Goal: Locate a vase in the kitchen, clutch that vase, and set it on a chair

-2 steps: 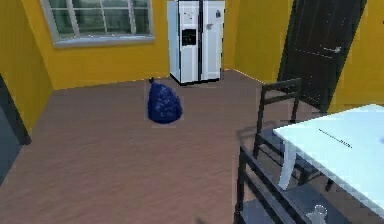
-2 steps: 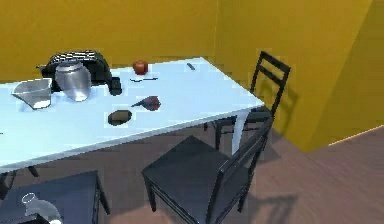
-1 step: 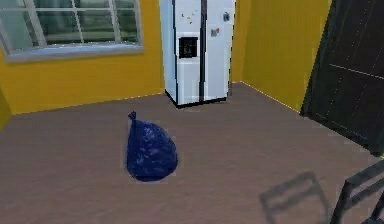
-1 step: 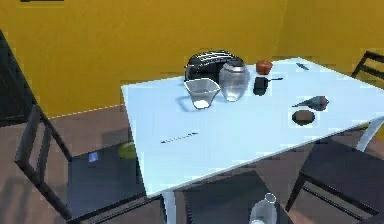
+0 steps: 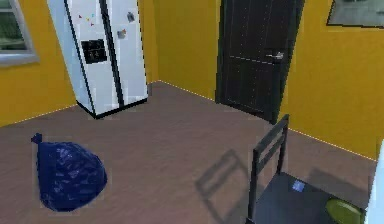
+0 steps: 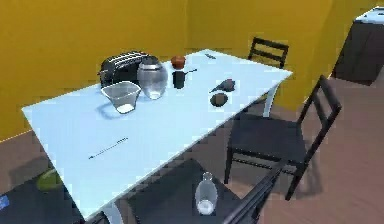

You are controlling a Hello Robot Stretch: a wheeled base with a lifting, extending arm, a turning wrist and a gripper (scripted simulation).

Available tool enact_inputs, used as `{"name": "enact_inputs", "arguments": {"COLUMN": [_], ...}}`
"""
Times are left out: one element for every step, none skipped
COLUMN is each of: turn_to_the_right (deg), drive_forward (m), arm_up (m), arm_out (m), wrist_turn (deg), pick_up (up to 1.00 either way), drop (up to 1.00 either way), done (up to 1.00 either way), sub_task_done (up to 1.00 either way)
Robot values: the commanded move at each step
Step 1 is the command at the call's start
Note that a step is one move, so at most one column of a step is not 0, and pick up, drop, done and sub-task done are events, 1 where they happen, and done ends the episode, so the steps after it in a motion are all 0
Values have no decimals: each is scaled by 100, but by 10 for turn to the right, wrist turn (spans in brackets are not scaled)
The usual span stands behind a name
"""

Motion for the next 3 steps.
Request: {"name": "enact_inputs", "arguments": {"turn_to_the_right": [0, 420, 0], "drive_forward": [85, 0, 70], "arm_up": [0, 0, 0], "arm_out": [0, 0, 0], "wrist_turn": [0, 0, 0], "pick_up": [0, 0, 0], "drop": [0, 0, 0], "done": [0, 0, 0], "sub_task_done": [0, 0, 0]}}
